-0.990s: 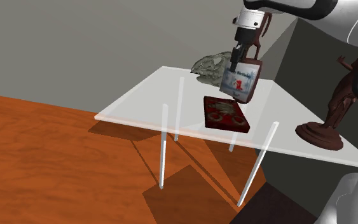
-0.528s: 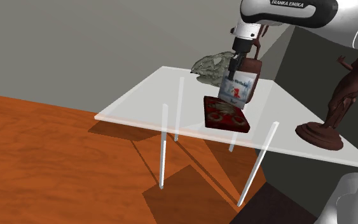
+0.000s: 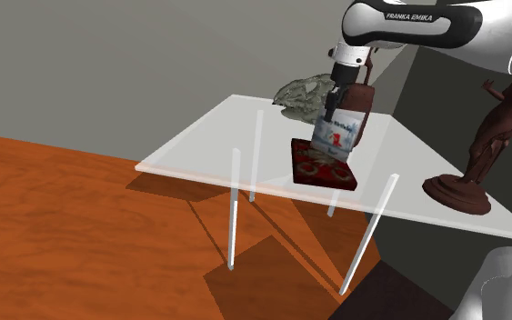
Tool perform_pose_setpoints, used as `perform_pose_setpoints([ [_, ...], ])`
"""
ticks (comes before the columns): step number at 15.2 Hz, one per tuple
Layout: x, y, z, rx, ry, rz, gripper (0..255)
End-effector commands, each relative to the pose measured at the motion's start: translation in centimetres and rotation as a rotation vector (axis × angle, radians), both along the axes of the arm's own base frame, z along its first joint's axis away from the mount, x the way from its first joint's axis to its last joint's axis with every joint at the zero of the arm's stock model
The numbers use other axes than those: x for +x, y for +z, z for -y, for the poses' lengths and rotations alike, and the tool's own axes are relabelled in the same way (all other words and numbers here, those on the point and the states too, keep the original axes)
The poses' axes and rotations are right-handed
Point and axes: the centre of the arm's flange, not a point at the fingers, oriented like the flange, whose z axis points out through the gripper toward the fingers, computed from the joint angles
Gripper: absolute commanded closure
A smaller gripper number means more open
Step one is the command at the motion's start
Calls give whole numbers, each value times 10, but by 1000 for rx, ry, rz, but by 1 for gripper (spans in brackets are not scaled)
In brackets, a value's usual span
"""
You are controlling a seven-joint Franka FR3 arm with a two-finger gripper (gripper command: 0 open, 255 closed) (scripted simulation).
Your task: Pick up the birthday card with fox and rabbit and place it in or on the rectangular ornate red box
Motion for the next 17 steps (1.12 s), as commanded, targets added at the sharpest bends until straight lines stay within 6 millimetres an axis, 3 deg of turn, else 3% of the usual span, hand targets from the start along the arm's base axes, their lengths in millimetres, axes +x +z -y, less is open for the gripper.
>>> perform_pose_setpoints([
  [1,0,-3,0,1,1,-8,255],
  [4,0,-3,0,1,1,-8,255],
  [5,1,-3,0,1,1,-8,0],
  [10,0,-3,0,1,1,-8,0],
  [14,-3,46,-1,1,1,-8,0],
  [17,-3,46,-1,1,1,-8,0],
])
